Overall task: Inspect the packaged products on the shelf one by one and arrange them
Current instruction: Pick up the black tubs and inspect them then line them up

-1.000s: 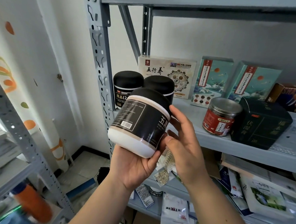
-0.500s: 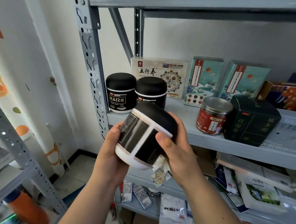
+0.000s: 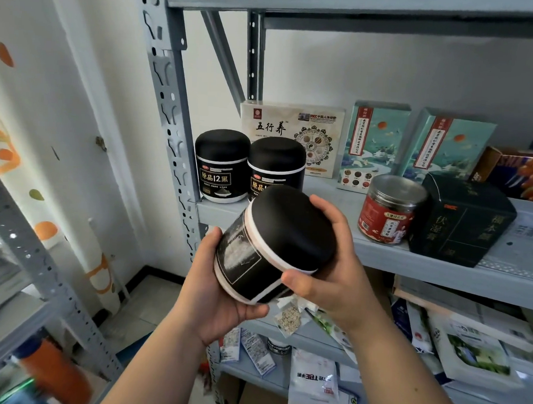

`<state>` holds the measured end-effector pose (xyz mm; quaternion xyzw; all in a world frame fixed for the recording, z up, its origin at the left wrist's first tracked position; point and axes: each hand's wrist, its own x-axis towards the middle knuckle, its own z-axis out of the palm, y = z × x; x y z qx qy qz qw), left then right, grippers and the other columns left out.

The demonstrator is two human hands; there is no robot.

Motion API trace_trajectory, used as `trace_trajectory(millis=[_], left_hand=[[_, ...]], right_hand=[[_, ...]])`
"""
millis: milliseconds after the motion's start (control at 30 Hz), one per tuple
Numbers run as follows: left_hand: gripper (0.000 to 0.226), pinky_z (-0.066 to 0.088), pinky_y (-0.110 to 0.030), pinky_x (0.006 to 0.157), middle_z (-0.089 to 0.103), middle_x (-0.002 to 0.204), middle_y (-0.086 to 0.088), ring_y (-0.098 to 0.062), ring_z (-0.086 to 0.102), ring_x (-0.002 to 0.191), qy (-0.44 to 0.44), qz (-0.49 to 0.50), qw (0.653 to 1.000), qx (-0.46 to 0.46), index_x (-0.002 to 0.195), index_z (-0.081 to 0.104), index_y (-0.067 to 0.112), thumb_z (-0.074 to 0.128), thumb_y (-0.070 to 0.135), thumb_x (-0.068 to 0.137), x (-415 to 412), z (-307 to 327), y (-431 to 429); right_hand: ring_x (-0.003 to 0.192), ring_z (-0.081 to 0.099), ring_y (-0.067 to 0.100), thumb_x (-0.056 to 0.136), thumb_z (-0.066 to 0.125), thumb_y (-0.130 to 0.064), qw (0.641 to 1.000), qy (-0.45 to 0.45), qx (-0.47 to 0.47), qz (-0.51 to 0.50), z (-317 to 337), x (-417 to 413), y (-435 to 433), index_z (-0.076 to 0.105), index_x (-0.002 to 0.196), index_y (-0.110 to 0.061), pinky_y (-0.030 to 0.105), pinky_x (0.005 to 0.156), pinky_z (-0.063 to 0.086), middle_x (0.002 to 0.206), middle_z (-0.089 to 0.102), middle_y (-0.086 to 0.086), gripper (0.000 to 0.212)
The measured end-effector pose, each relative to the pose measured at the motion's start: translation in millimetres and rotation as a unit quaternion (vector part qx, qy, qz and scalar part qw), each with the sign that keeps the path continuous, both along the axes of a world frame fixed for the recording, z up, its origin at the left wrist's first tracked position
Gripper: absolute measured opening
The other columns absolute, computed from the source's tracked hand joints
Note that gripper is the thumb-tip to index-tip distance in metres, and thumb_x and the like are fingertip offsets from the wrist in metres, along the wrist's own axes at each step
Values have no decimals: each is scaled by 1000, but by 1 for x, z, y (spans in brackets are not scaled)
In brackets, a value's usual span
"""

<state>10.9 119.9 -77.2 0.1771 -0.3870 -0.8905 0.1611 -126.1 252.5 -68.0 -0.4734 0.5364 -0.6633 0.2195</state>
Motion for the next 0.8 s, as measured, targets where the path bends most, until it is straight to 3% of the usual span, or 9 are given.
trace_trajectory(millis=[100,200,300,433,500,567,667,733,800], left_hand=[[48,60,-46,64,68,121,-24,-42,67,99,41,54,997,-46,119,71,20,52,49,87,-1,-3,-5],[64,59,-53,77,67,127,-11,-36,66,110,88,127,978,-137,136,54,30,55,21,73,0,-5,-7],[80,57,-61,85,65,125,-3,-37,62,116,105,139,952,-253,136,50,42,62,24,59,3,-5,-3],[74,52,-71,90,61,128,-1,-40,60,119,99,176,912,-358,141,43,45,59,33,70,3,-12,0],[68,54,-69,87,62,128,-4,-40,62,116,92,198,912,-348,139,45,42,58,37,73,0,-11,1],[64,56,-67,85,65,127,-6,-38,65,113,74,198,938,-274,136,51,37,58,40,73,-3,-8,-1],[60,42,-76,99,67,131,-16,-43,63,118,58,157,977,-128,136,56,21,57,42,80,-5,-11,-9],[65,41,-73,101,66,133,-17,-44,62,121,53,153,980,-115,135,58,19,62,45,76,-4,-14,-13],[69,47,-66,96,66,132,-16,-40,64,114,59,172,974,-133,134,58,21,63,45,69,-3,-13,-15]], right_hand=[[140,52,13,71,87,-47,998,-4,56,16,4,-6,1,38,151,-51,49,115,44,151,52,-15,94],[136,53,6,72,77,-68,996,-10,89,2,6,-4,-2,36,148,-60,46,114,45,148,53,-21,87],[128,61,11,68,75,-76,994,-47,93,-22,8,0,-9,43,140,-64,50,110,48,139,61,-20,80],[123,66,20,68,79,-70,994,-81,68,-21,11,1,-13,53,134,-58,55,106,51,135,66,-7,72],[124,64,18,72,76,-64,997,-44,60,-28,13,4,-12,53,135,-56,52,106,51,136,65,-8,68],[128,60,13,72,75,-60,997,21,60,-33,17,6,-10,48,138,-58,47,106,52,140,59,-13,72],[136,45,0,66,75,-56,978,174,109,-32,25,3,-1,39,140,-67,31,108,46,148,39,-24,83],[139,37,-5,65,74,-55,959,244,141,-15,30,0,3,33,141,-71,25,109,43,152,28,-30,88],[144,32,-3,65,73,-62,956,240,167,-7,30,-3,3,20,144,-74,32,113,41,158,21,-32,96]])
